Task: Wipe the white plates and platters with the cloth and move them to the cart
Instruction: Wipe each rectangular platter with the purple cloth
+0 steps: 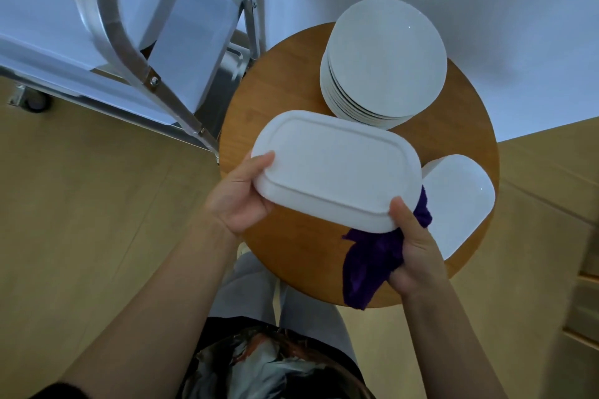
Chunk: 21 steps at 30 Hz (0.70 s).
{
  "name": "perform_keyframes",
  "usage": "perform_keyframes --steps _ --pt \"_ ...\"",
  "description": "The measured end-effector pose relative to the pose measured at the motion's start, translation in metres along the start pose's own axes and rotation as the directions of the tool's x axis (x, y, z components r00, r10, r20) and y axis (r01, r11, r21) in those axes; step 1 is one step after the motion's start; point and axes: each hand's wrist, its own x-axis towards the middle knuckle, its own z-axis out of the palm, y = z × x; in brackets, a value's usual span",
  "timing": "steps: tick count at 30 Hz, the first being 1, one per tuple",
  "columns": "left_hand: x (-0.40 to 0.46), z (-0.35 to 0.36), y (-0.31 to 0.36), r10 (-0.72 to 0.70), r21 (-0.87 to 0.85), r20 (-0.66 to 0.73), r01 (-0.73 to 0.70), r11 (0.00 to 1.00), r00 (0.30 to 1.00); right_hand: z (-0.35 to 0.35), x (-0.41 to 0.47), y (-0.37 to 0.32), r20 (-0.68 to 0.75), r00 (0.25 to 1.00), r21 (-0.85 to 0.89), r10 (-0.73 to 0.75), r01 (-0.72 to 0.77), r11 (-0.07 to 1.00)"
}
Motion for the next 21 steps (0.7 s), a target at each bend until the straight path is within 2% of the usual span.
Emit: perform_keyframes --steps 2,4,5,7,8,9,10,11,13,14,16,17,19,21 --pt "0.001 0.0 -0.001 0.02 0.008 0.002 -0.02 1.0 1.0 -0.005 0.002 -0.004 -0.004 1.0 -0.103 0.027 -0.027 0.994" --pt "0.001 0.0 0.001 0.061 0.031 -0.022 -0.06 0.998 0.998 -0.006 0.007 -0.009 -0.101 0.994 -0.29 0.032 -0.06 0.955" --pt "0.001 0.0 0.003 0.085 0.065 -0.029 -0.083 0.994 0.996 -0.007 0.012 -0.011 -0.196 0.98 -0.381 -0.018 -0.059 0.923" --pt "0.0 0.001 0.009 0.129 0.215 -0.048 -0.116 0.97 0.99 -0.008 0.02 -0.019 -0.382 0.892 -0.494 -0.242 0.024 0.869" --pt "0.0 0.002 0.012 0.148 0.319 -0.068 -0.119 0.94 0.987 -0.005 0.02 -0.024 -0.373 0.848 -0.539 -0.377 0.133 0.832" --pt "0.0 0.005 0.016 0.159 0.429 -0.081 -0.11 0.897 0.984 -0.001 0.019 -0.028 -0.277 0.825 -0.603 -0.493 0.251 0.758" --pt "0.0 0.008 0.019 0.156 0.534 -0.077 -0.091 0.841 0.985 0.005 0.016 -0.031 -0.112 0.823 -0.658 -0.557 0.358 0.662" --pt "0.001 0.013 0.022 0.133 0.631 -0.055 -0.069 0.773 0.99 0.012 0.014 -0.032 0.077 0.829 -0.671 -0.555 0.454 0.586" --pt "0.001 0.027 0.023 0.032 0.785 0.038 -0.05 0.618 0.999 0.027 0.012 -0.025 0.423 0.803 -0.666 -0.419 0.59 0.457" --pt "0.0 0.035 0.023 -0.038 0.827 0.108 -0.068 0.558 0.993 0.035 0.013 -0.02 0.558 0.766 -0.68 -0.321 0.643 0.352" --pt "-0.004 0.045 0.021 -0.151 0.847 0.247 -0.138 0.514 0.957 0.048 0.019 -0.01 0.679 0.728 -0.718 -0.097 0.686 0.118" --pt "-0.007 0.049 0.021 -0.179 0.841 0.284 -0.155 0.518 0.942 0.052 0.022 -0.008 0.694 0.72 -0.719 -0.02 0.694 0.049" --pt "-0.015 0.051 0.023 -0.194 0.823 0.323 -0.174 0.54 0.926 0.053 0.029 -0.014 0.747 0.665 -0.665 0.009 0.747 -0.008" --pt "-0.016 0.05 0.024 -0.182 0.804 0.354 -0.199 0.561 0.917 0.054 0.036 -0.024 0.815 0.575 -0.579 -0.077 0.815 -0.037"
